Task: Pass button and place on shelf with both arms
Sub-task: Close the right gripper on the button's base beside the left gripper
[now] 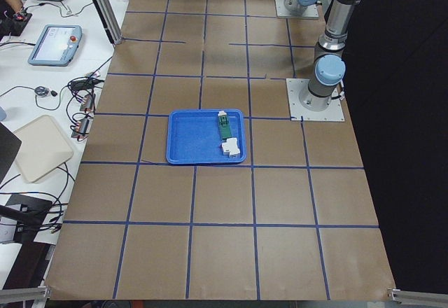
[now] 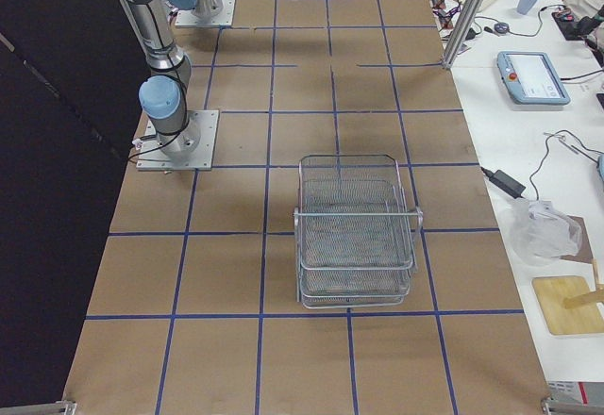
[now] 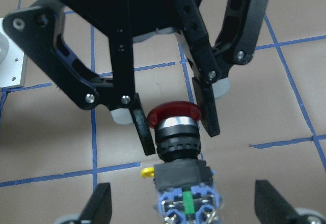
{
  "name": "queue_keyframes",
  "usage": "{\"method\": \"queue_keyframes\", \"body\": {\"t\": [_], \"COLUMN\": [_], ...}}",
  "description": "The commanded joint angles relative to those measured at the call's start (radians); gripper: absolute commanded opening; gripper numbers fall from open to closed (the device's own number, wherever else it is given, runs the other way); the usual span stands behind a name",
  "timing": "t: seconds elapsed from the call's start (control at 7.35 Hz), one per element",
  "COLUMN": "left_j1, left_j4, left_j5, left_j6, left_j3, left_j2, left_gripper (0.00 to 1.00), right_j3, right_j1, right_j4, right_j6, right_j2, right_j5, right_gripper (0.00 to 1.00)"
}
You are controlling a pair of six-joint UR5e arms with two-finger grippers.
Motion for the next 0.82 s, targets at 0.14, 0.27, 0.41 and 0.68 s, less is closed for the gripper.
{"method": "queue_keyframes", "body": {"t": [0.14, 0.27, 0.41, 0.68], "left_j1": [-0.002, -0.002, -0.002, -0.002], "left_j4": [0.000, 0.000, 0.000, 0.000], "left_j5": [0.000, 0.000, 0.000, 0.006], "left_j6": [-0.001, -0.001, -0.001, -0.001], "left_j3": [0.001, 0.001, 0.003, 0.003], "left_j2": [0.001, 0.003, 0.001, 0.003], "left_gripper": [0.00, 0.00, 0.00, 0.11], "right_j3": [0.000, 0.000, 0.000, -0.002], "right_j1": [0.001, 0.001, 0.001, 0.001], "right_j4": [0.000, -0.005, -0.007, -0.007], "right_j6": [-0.008, -0.014, -0.025, -0.054], "right_j2": [-0.002, -0.001, -0.001, -0.001], "right_j5": [0.001, 0.002, 0.004, 0.004], "right_gripper": [0.43, 0.31, 0.22, 0.20]}}
